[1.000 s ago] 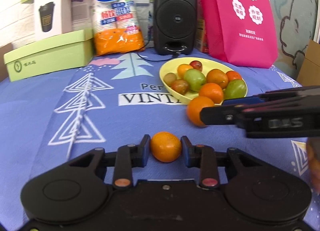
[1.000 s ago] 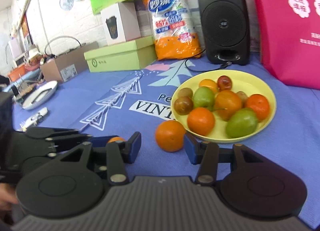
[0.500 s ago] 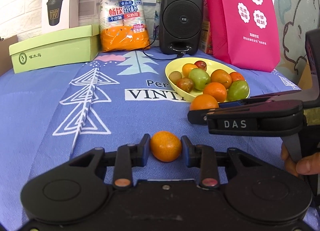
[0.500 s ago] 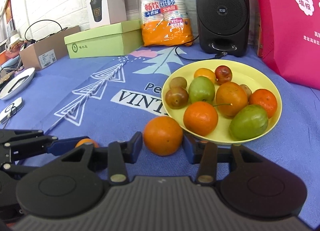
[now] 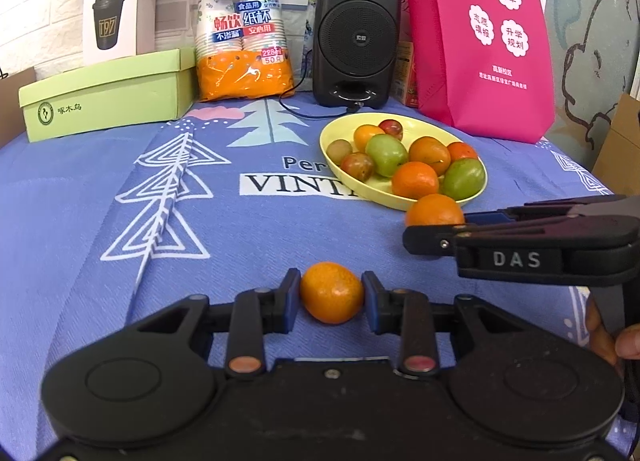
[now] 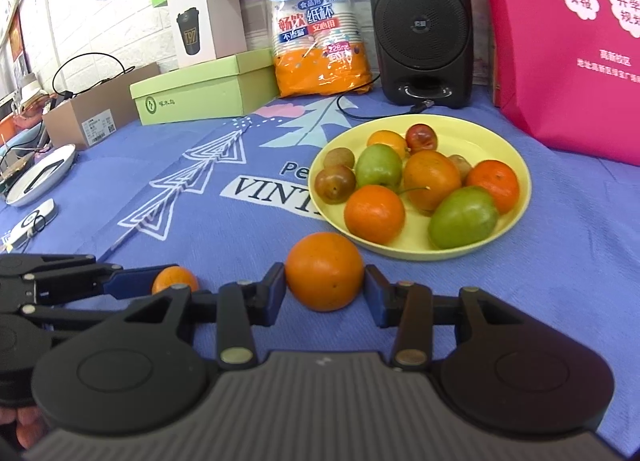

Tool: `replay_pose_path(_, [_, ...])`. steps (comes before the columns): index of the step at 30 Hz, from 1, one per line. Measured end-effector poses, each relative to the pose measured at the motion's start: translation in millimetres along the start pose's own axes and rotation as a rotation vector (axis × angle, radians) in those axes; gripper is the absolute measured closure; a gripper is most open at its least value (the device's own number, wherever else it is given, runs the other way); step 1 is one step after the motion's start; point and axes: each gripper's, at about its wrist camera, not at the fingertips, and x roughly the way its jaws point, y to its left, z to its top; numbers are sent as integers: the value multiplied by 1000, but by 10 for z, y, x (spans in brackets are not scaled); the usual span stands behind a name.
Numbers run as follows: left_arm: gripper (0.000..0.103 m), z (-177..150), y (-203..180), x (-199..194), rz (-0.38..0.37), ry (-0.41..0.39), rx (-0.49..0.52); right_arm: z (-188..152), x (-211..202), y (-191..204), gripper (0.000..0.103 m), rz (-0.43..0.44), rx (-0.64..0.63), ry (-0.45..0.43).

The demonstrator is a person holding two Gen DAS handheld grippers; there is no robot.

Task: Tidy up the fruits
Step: 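Grasp a tangerine with the left tool while the right tool grasps an orange, then place the tangerine and orange on the plate, open both tools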

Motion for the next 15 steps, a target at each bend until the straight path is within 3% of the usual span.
replay_pose_path(15, [71, 178, -238, -76, -22, -17, 75, -66, -668, -368, 62, -20, 23, -94])
